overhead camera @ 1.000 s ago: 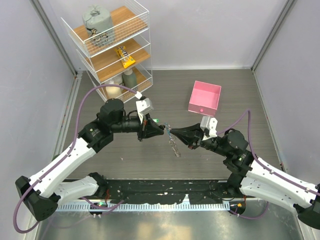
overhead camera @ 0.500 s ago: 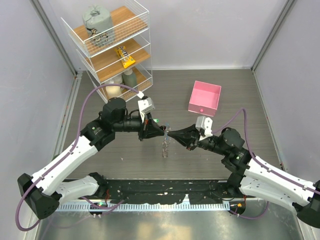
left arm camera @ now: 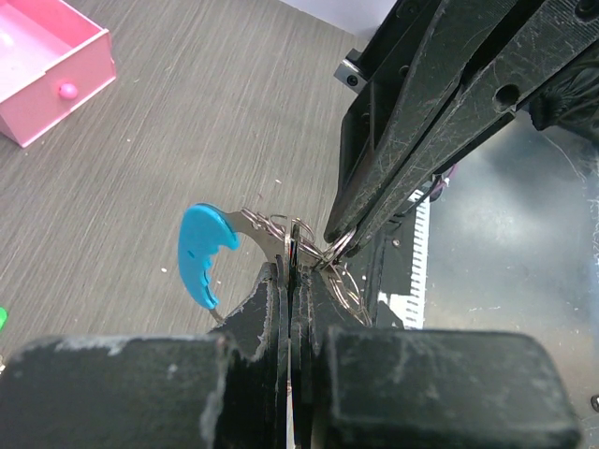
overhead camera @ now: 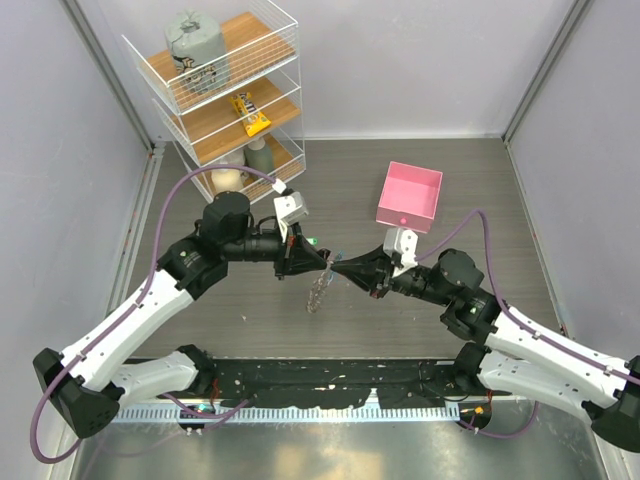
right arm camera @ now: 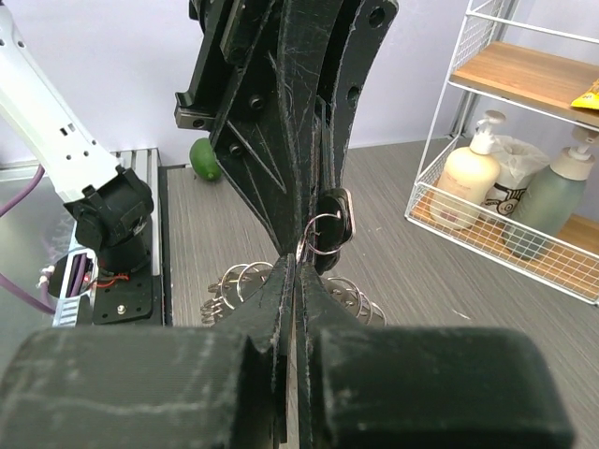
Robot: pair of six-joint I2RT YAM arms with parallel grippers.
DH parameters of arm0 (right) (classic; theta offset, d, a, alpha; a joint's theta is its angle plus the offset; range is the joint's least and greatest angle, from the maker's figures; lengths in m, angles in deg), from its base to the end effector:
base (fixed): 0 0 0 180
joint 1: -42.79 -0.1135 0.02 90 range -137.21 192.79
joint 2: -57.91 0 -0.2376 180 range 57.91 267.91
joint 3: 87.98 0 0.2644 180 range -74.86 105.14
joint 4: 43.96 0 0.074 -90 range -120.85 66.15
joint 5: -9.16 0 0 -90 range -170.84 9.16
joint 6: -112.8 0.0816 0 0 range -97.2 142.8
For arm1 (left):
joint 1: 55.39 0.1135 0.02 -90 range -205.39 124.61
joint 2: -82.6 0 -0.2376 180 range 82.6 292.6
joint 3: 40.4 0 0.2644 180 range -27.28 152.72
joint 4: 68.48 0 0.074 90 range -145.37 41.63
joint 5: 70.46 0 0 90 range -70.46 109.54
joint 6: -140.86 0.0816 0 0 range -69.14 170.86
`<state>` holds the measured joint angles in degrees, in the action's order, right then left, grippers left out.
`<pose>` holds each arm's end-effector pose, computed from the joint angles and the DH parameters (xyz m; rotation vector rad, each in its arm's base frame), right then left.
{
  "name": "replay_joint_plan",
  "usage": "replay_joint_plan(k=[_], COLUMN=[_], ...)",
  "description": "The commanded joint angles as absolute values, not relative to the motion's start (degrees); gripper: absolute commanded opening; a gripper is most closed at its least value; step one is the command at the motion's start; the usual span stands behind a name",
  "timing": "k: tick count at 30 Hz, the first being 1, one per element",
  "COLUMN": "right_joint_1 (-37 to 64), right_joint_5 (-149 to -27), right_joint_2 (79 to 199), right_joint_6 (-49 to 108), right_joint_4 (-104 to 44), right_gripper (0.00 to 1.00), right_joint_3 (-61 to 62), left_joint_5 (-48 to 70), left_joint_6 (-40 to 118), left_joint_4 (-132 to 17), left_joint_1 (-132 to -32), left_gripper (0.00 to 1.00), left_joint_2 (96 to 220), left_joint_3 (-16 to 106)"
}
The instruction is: Remove the keys from the keyring
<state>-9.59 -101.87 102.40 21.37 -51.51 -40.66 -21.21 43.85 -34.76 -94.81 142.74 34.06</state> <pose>0.1369 0.2256 0.3201 -0.9380 1.1396 0.9849 0.1871 -0.2228 0.3398 1.0357 1.7279 -1.2088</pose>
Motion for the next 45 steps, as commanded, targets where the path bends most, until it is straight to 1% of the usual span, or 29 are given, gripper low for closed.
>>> replay_joint_plan(k=[1,14,30,37,45], right_joint_1=[-9.9,-10.1,-11.0,-14.2,-16.8], right_joint_5=[-104.0,-103.9,-104.5,-100.4,-93.4], right_joint_2=[103.3,108.4,118.9,123.4,125.9], right_joint_6=[20.5,13.9,7.1,2.9,0.2], right_joint_4=[-49.0,-28.5,-16.0,-6.9,-2.5], right_gripper=[0.05,0.05,0.05,0.05,0.05], right_joint_3=[-36.1,-26.9,-15.5,-10.2,-8.5], left_joint_5=[-20.8,-14.9,-15.7,-15.3,-12.7], left_joint_6=[45.2,52.7,52.8,52.9,53.4], left_joint_4=[-36.0,-26.8,-26.9,-26.3,-25.0], left_joint_1=[-94.4,-94.4,-95.9,-96.3,-96.3], left_gripper=[0.00,0.00,0.00,0.00,0.00], left_joint_2=[141.7,140.9,143.5,144.9,144.6], left_joint_3=[36.6,39.1,40.0,40.6,41.9])
